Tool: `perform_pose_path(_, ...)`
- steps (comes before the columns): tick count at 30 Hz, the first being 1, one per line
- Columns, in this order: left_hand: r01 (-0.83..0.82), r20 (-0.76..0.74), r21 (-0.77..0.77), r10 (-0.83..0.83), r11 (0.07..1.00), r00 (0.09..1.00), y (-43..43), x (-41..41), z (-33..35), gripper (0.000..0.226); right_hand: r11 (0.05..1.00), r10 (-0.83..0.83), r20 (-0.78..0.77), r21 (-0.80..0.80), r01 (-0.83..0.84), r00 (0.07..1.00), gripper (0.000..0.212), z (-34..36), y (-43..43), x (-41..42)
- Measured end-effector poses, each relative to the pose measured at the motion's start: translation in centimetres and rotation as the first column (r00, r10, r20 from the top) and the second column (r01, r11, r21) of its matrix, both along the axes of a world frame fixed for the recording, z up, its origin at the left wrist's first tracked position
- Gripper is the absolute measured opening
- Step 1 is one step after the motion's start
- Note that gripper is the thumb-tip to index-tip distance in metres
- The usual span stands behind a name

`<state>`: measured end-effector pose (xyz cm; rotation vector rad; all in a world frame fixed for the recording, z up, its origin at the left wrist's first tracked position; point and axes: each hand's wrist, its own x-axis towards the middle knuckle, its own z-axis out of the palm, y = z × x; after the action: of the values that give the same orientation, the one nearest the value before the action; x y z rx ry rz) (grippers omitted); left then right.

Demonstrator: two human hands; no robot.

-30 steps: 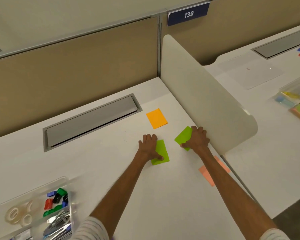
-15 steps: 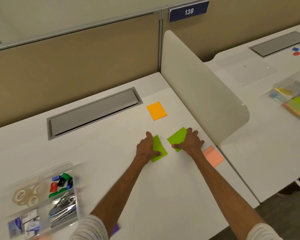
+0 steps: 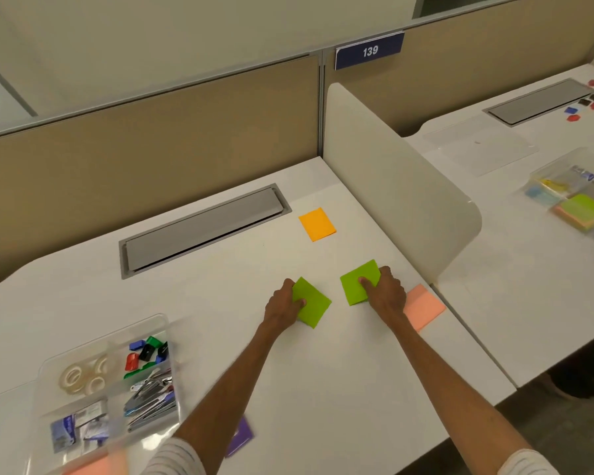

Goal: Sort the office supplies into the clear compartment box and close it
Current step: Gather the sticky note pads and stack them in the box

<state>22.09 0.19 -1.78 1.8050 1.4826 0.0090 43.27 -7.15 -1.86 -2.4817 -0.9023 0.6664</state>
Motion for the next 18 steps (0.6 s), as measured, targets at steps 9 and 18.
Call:
perform_pose_path(9,-0.079,0.202,0.108,0.056,0.991,0.978,-1.2,0.2,3.2,0.024,0.969,0.005,-0.154,0.245,0.033,0.988,0.028,3.3,-0.4,-1.3)
perform_pose_path(18,-0.300,0.449,0.096,0.227,0.949,0.864,-2.8,-3.4,6.5,0.018,0.912,0.071,-0.292,0.406,0.057,0.954,0.023,6.0,-0.4,-4.6)
